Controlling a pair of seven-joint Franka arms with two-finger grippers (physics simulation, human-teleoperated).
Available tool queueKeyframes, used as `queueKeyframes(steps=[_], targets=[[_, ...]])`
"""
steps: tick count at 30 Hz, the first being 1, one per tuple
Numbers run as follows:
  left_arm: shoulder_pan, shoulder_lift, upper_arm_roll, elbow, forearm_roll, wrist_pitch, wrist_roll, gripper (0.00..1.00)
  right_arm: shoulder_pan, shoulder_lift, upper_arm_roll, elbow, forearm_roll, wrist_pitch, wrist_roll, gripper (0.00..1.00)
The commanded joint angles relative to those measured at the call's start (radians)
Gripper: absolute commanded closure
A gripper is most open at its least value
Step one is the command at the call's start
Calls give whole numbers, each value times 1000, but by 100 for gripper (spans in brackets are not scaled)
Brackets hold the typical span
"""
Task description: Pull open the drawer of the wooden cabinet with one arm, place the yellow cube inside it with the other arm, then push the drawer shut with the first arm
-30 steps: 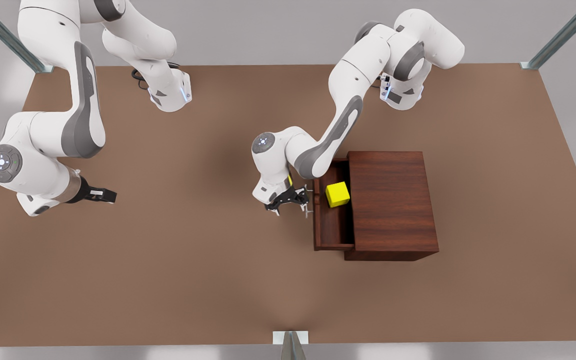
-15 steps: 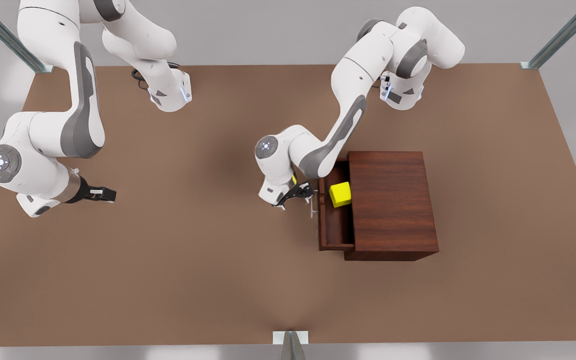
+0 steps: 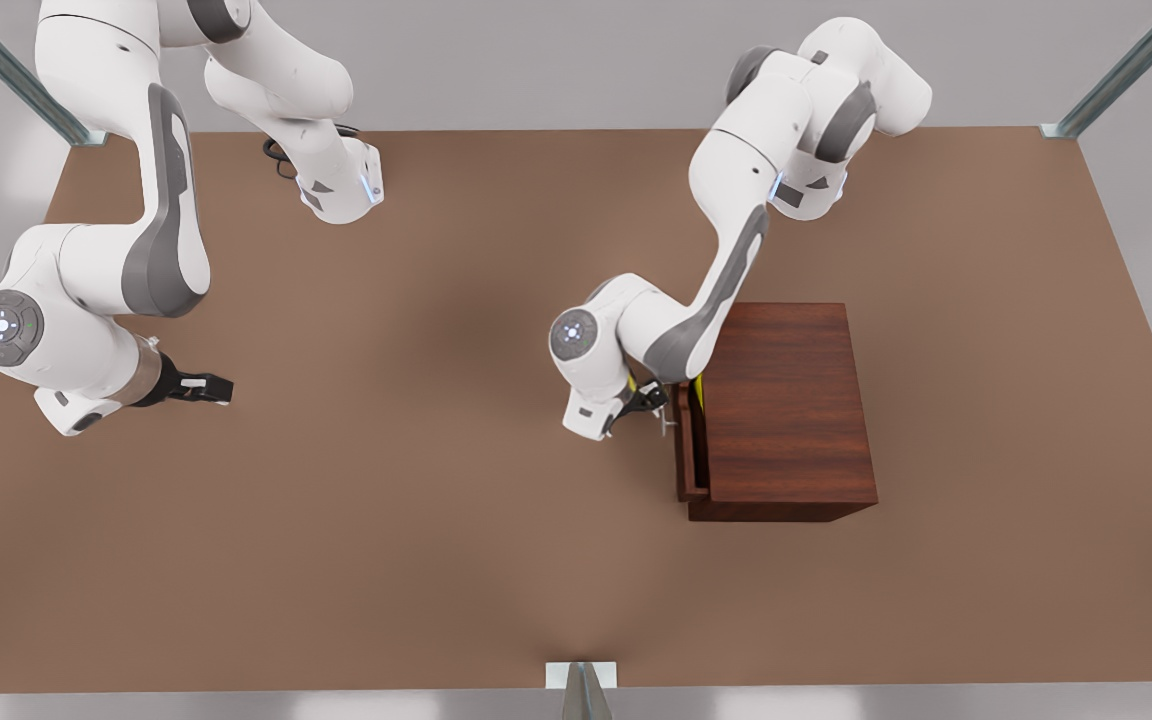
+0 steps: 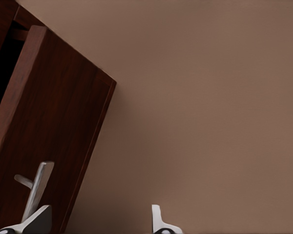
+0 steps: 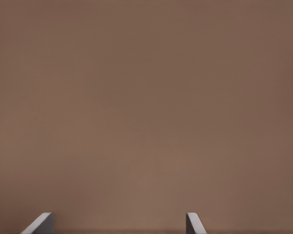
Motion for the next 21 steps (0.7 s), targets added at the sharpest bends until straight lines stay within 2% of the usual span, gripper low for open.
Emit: queueKeyframes(steps=[1,21], targets=[[6,-2,0,1,-6,-23,61,0,0,-1,1,0,1,0,-17,0],[47,-8,-1,1,-9,-20,102,0,0,11,-1,26,0,-5,-17,0]])
